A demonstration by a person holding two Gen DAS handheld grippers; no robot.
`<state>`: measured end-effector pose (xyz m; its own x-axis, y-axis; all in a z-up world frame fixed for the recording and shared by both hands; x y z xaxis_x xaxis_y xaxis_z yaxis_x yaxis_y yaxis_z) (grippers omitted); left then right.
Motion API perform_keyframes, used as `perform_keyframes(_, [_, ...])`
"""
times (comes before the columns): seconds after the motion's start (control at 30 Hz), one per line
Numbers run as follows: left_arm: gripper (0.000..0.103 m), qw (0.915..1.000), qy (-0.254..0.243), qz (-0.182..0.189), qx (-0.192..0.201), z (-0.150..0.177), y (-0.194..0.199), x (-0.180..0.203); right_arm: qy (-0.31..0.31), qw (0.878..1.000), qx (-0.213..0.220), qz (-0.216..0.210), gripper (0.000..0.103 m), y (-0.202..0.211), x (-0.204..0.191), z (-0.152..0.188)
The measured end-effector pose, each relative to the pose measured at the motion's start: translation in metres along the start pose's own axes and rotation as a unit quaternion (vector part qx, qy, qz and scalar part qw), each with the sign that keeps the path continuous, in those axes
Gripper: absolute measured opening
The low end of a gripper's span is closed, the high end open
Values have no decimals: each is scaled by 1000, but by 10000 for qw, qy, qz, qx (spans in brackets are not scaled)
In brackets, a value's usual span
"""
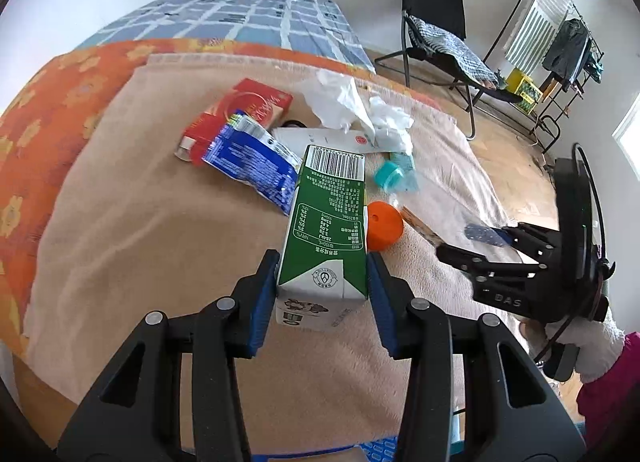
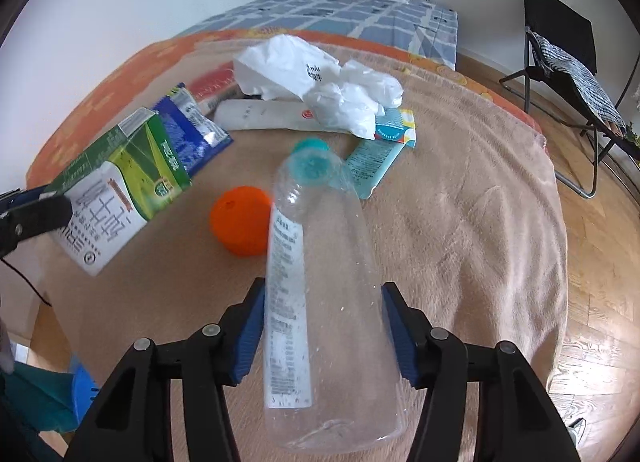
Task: Collect trash
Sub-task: 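Carry the carton and bottle with both grippers over the blue basket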
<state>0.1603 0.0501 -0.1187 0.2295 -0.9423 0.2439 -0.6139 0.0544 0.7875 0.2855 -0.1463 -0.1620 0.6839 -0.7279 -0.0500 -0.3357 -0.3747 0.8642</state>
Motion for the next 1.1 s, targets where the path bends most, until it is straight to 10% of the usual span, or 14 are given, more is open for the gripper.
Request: perform_keyframes(1.1, [44, 9975, -486, 520, 28, 92, 106, -14, 276, 9880, 992, -1150, 56, 138, -90, 89])
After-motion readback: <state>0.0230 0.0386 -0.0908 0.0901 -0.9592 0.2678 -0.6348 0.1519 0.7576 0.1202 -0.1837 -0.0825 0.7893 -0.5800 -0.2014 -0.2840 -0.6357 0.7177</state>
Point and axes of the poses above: each gripper's, at about its wrist camera, not at the fingertips, and y roughly against the way its jaws point, x to its right, z to its underside, the point moved 6 cm from there along -y, roughly the way its jaws point, and after that the axes turned 2 degrees about -z, right-handed, at the moved point
